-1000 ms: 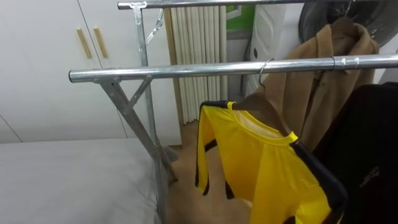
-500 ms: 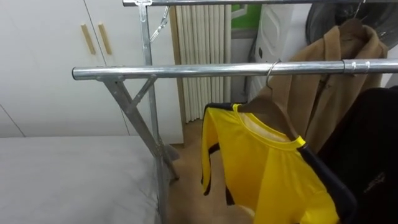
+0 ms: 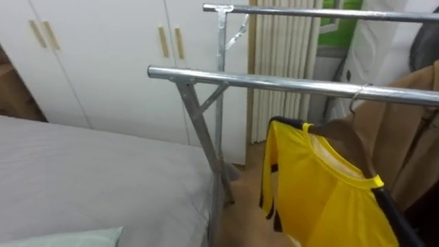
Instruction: Hang clothes
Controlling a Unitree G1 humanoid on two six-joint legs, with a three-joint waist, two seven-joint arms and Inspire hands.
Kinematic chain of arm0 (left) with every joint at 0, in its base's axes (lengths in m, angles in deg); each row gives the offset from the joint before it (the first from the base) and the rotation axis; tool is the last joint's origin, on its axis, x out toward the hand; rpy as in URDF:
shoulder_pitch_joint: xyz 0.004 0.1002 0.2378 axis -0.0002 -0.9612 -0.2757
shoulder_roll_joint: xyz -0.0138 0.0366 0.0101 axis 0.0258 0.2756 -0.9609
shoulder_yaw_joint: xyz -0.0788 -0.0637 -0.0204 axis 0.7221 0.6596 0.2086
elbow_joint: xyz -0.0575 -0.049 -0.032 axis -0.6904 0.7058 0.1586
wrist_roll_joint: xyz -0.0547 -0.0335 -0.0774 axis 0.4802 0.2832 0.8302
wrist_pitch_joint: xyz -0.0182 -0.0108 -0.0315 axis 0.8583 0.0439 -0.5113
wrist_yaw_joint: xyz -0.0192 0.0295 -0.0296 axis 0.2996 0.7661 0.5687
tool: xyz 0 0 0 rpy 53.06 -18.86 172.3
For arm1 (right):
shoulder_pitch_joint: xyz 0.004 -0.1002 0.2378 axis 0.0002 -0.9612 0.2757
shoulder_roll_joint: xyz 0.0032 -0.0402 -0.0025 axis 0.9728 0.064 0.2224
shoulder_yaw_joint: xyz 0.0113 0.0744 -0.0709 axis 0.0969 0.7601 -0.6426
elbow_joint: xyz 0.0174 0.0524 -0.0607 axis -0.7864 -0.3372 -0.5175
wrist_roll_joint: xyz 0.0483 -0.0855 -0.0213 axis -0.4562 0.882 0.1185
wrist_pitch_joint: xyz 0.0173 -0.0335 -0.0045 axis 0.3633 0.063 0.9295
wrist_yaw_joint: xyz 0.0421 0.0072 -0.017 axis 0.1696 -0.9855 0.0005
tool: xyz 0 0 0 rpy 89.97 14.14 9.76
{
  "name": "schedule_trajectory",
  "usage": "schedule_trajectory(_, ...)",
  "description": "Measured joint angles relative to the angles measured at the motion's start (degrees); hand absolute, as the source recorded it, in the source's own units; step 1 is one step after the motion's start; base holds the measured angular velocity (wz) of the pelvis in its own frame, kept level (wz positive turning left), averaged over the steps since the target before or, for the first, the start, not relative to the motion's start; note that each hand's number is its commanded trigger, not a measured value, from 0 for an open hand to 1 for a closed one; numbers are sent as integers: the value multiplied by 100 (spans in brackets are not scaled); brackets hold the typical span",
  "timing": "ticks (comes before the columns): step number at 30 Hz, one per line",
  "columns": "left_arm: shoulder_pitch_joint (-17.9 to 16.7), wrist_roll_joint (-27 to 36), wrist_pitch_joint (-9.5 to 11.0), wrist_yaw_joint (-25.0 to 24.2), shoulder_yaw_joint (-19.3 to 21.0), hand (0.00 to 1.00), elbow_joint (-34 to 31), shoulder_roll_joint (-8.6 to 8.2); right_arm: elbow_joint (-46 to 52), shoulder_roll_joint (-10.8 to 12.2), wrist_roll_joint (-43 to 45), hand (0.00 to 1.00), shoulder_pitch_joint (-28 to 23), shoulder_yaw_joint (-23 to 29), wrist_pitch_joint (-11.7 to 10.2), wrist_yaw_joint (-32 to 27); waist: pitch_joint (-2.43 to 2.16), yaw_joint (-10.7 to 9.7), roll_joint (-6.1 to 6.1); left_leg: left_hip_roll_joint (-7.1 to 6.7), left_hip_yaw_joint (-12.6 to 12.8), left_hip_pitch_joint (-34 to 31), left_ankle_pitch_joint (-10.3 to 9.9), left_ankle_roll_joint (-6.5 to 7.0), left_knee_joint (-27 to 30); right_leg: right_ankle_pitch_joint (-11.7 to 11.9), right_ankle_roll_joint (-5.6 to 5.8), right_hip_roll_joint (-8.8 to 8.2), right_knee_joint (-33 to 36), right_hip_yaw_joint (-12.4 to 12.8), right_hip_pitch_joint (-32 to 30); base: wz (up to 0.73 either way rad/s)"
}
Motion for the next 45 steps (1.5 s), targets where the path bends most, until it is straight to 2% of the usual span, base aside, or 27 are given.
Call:
schedule_trajectory(2,6,-1,-163,-55,-8,0,-19,-56,-171,18,-95,0,35,27,50,-7,-11,-21,16,58,223,-285,101,36,62,0,3,-37,26,-808,10,135)
schedule_trajectory(3,0,20,-193,-60,-10,0,-26,-54,-254,23,-137,0,64,37,55,-5,-13,-18,15,53,284,-318,168,54,28,6,5,-54,34,-1064,12,138)
schedule_trajectory(4,-56,28,-297,-97,-1,0,-126,-58,-399,22,-163,0,72,92,57,0,-9,-10,-13,42,524,-339,300,82,-34,7,4,-116,24,-1546,-13,129)
schedule_trajectory(5,-80,34,-369,-170,14,0,-262,-61,-462,4,-174,0,97,168,87,1,19,-26,22,206,1035,-433,226,85,292,5,3,-143,25,-2130,-6,121)
schedule_trajectory(6,-116,34,-385,-185,23,0,-263,-55,-471,-4,-172,0,102,191,116,2,20,-18,52,349,1299,-489,89,47,649,2,4,-139,52,-2404,9,106)
schedule_trajectory(7,-217,30,-440,-240,120,0,-257,-28,-468,4,-165,0,116,208,169,11,18,-58,72,653,1617,-497,-228,-69,1284,-8,-2,-126,87,-2615,60,110)
schedule_trajectory(8,-226,30,-508,-323,153,0,-236,33,-453,15,-177,0,131,205,193,42,47,-93,47,1028,1816,-502,-421,-189,1683,-75,-18,-119,149,-2899,110,109)
schedule_trajectory(9,-225,30,-529,-349,152,0,-240,54,-448,11,-199,0,116,208,209,60,44,-110,28,1214,1902,-503,-469,-236,1845,-122,-13,-123,154,-3084,131,106)
schedule_trajectory(10,-241,30,-534,-426,147,0,-247,73,-443,-18,-221,0,133,209,246,61,47,-91,-3,1482,1937,-452,-474,-253,2176,-254,25,-137,109,-3551,181,84)
schedule_trajectory(11,-279,29,-536,-500,146,0,-248,58,-433,-73,-212,0,150,197,232,62,46,-94,8,1631,1892,-278,-472,-256,2400,-340,42,-139,68,-3896,223,90)
schedule_trajectory(13,-257,29,-529,-556,92,0,-277,89,-441,-97,-207,0,98,204,248,78,48,-128,-18,1696,1922,113,-469,-268,2380,-339,83,-196,156,-4317,196,116)
schedule_trajectory(15,-204,17,-539,-559,69,0,-294,103,-489,-128,-208,0,153,210,281,110,49,-72,-21,1684,2049,622,-527,-422,2013,-334,104,-237,282,-4547,96,99)
schedule_trajectory(17,-190,25,-550,-558,-8,0,-296,198,-563,-147,-231,0,286,209,206,112,55,-47,-22,1674,2252,1142,-435,-597,1146,-329,103,-251,436,-4929,-66,92)
schedule_trajectory(18,-169,27,-566,-557,-8,0,-301,206,-581,-153,-244,0,315,210,204,114,35,-56,24,1673,2291,1223,-356,-695,880,-329,102,-251,492,-4991,-113,109)
schedule_trajectory(19,-124,26,-610,-556,-12,0,-311,233,-676,-148,-252,0,394,203,204,121,43,-52,28,1616,2307,1327,-438,-860,375,-325,99,-287,611,-4967,-179,111)
schedule_trajectory(20,-91,24,-673,-549,-12,0,-312,267,-705,-127,-252,0,423,205,193,132,63,-47,4,1552,2360,1365,-443,-868,77,-277,81,-352,680,-4716,-240,110)
schedule_trajectory(23,-62,19,-802,-539,-57,0,-383,269,-708,-200,-252,0,465,212,160,121,54,-6,0,1419,2385,1341,-439,-865,-253,-40,46,-418,696,-3797,-438,83)
schedule_trajectory(25,-78,11,-875,-513,-19,0,-377,266,-703,-220,-252,0,633,209,167,115,36,55,63,1340,2380,1306,-433,-858,-437,133,56,-406,621,-3628,-551,4)
schedule_trajectory(27,-77,21,-930,-491,-3,0,-372,270,-669,-217,-256,0,695,197,119,115,44,125,128,1216,2317,1308,-375,-761,-635,298,34,-446,579,-3513,-638,-5)
schedule_trajectory(29,-47,20,-932,-491,4,0,-374,282,-670,-216,-263,0,610,208,115,132,2,100,137,1074,2132,1241,-309,-649,-763,397,156,-558,536,-3326,-642,43)
schedule_trajectory(30,-46,29,-931,-491,17,0,-366,283,-683,-216,-285,0,564,208,120,132,5,78,148,1052,2070,1221,-298,-631,-762,418,179,-591,536,-3273,-628,63)
schedule_trajectory(34,3,21,-924,-491,51,0,-361,355,-691,-188,-696,0,274,210,235,170,-34,-163,163,881,1508,1053,-234,-463,-775,513,329,-700,532,-2475,-585,73)
schedule_trajectory(35,22,23,-906,-491,48,0,-364,391,-696,-186,-766,0,213,211,243,244,-24,-194,147,839,1360,1007,-194,-396,-766,530,382,-722,510,-2318,-565,70)
schedule_trajectory(38,3,7,-900,-491,51,0,-351,408,-668,-181,-932,0,61,270,293,324,-3,-297,98,750,931,938,-142,-316,-749,529,515,-697,411,-2283,-387,66)
schedule_trajectory(39,2,9,-885,-491,50,0,-351,408,-659,-181,-950,0,22,272,323,337,-4,-333,86,705,800,918,-119,-299,-750,505,558,-695,412,-2145,-352,98)
schedule_trajectory(41,-8,21,-836,-491,39,0,-364,399,-591,-183,-964,0,7,274,444,401,12,-337,48,587,489,798,-33,-282,-744,448,650,-602,357,-1546,-339,77)
schedule_trajectory(45,-209,26,-803,-491,25,0,-372,382,-348,-187,-973,0,95,273,435,630,-14,-318,88,487,295,726,58,-239,-742,431,679,-562,312,-1573,-322,29)
